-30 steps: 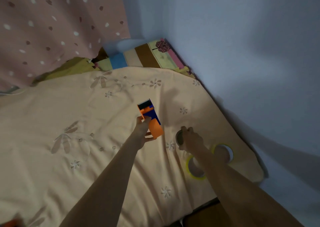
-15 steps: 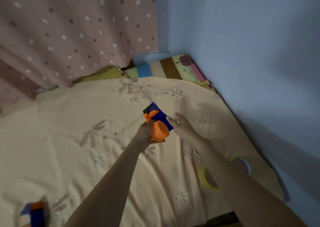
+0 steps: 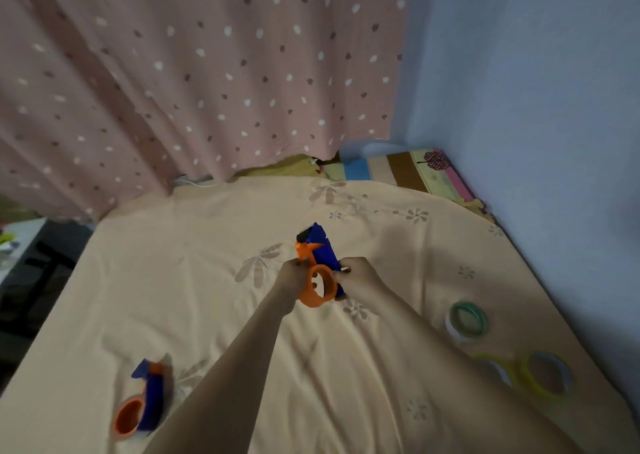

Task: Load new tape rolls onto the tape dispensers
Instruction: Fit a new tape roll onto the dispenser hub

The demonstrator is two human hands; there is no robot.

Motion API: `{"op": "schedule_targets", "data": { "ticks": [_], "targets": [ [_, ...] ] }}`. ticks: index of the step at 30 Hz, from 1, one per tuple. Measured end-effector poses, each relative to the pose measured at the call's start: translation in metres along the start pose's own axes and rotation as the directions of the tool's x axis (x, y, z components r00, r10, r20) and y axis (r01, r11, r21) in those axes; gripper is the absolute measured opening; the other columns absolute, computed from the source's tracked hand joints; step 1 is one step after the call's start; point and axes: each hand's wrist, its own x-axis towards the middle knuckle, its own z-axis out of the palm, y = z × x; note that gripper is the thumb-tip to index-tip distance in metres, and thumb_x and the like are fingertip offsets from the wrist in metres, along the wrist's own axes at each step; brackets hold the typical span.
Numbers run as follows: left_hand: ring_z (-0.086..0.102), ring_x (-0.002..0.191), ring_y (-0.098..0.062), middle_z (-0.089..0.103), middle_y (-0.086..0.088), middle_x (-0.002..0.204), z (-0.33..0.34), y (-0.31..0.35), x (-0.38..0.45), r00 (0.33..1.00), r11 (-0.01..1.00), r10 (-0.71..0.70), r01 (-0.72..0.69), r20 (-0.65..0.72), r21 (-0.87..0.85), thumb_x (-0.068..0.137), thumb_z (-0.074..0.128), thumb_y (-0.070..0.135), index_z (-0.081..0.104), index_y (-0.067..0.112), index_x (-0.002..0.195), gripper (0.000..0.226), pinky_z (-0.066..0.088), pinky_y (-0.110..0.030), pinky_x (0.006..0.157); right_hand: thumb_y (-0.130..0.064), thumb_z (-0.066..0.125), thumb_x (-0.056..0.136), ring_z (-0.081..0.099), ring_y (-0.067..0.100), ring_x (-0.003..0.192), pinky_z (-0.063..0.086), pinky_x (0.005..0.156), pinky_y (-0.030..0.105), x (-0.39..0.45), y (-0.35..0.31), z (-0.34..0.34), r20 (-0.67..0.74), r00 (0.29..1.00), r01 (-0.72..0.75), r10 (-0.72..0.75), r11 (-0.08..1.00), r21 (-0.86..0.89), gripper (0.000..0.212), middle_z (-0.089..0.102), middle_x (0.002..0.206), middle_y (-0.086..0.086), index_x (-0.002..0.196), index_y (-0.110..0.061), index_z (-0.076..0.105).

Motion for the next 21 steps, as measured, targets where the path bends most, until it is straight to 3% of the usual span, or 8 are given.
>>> {"op": "schedule_targets", "data": {
  "ticks": [3,6,8,12,15,18,21],
  "targets": [
    [0.063,0.118,-0.040,0.066,-0.021,0.125,-0.019,-0.015,-0.009,0.978,0.992,0.027,-0.001,0.205,-0.124,0.105,0.045,0.030,0.060,0.002,0.130,0.040,0.050,-0.059,0.102,-0.015,0.060,0.095,0.074,0.033,0.070,0.063,0.065,0.035,-0.009,0.002,0.016,-0.060,0.998,0.025,-0.026,1.000,-0.014,0.017,0.072,0.079,0.015,0.083,-0.008,0.069],
    [0.061,0.121,-0.042,0.064,-0.025,0.130,-0.027,-0.026,-0.013,0.944,0.987,0.068,-0.015,0.323,-0.163,0.102,0.049,0.019,0.058,0.001,0.134,0.037,0.046,-0.065,0.103,-0.013,0.057,0.095,0.064,0.009,0.044,0.045,0.040,0.013,-0.016,0.013,0.023,-0.141,0.990,0.018,-0.030,0.997,-0.079,0.019,0.065,0.064,0.001,0.081,-0.017,0.068],
    [0.060,0.121,-0.044,0.064,-0.026,0.130,-0.026,-0.031,-0.013,0.926,0.989,0.078,-0.026,0.369,-0.144,0.102,0.050,0.019,0.058,0.001,0.133,0.037,0.046,-0.065,0.103,-0.011,0.054,0.097,0.059,0.003,0.036,0.040,0.035,0.010,-0.020,0.024,0.025,-0.203,0.979,-0.016,-0.004,0.995,-0.096,0.018,0.065,0.066,0.002,0.089,-0.014,0.071],
    [0.059,0.122,-0.045,0.064,-0.027,0.130,-0.008,-0.039,-0.009,0.906,0.996,0.044,-0.008,0.422,-0.085,0.103,0.048,0.021,0.059,0.000,0.133,0.038,0.045,-0.064,0.104,-0.009,0.053,0.099,0.071,0.024,0.066,0.061,0.059,0.029,-0.026,0.048,0.017,-0.286,0.956,-0.095,0.063,0.990,-0.100,0.020,0.072,0.084,0.012,0.097,-0.007,0.073],
    [0.060,0.120,-0.044,0.063,-0.029,0.129,0.015,-0.042,-0.002,0.887,1.000,0.012,-0.013,0.462,-0.002,0.103,0.043,0.017,0.058,-0.005,0.131,0.038,0.046,-0.059,0.106,-0.007,0.054,0.097,0.068,0.018,0.070,0.049,0.051,0.015,-0.031,0.070,-0.003,-0.332,0.939,-0.145,0.093,0.980,-0.134,0.019,0.073,0.092,0.011,0.099,-0.007,0.073],
    [0.066,0.104,-0.033,0.068,-0.020,0.117,0.043,-0.037,0.001,0.859,0.999,-0.046,0.030,0.510,0.039,0.103,0.045,0.026,0.058,0.001,0.130,0.039,0.056,-0.046,0.088,-0.008,0.057,0.097,0.069,0.021,0.083,0.052,0.060,0.020,-0.034,0.090,-0.027,-0.370,0.921,-0.176,0.124,0.978,-0.111,0.019,0.075,0.098,0.010,0.104,-0.008,0.074],
    [0.068,0.098,-0.027,0.071,-0.011,0.110,0.071,-0.032,0.003,0.832,0.995,-0.096,0.073,0.547,0.063,0.103,0.045,0.031,0.057,0.009,0.129,0.036,0.059,-0.038,0.074,-0.009,0.059,0.096,0.067,0.014,0.076,0.056,0.061,0.023,-0.036,0.105,-0.051,-0.417,0.894,-0.192,0.162,0.981,-0.031,0.018,0.075,0.099,0.009,0.105,-0.011,0.074]
  ]
}}
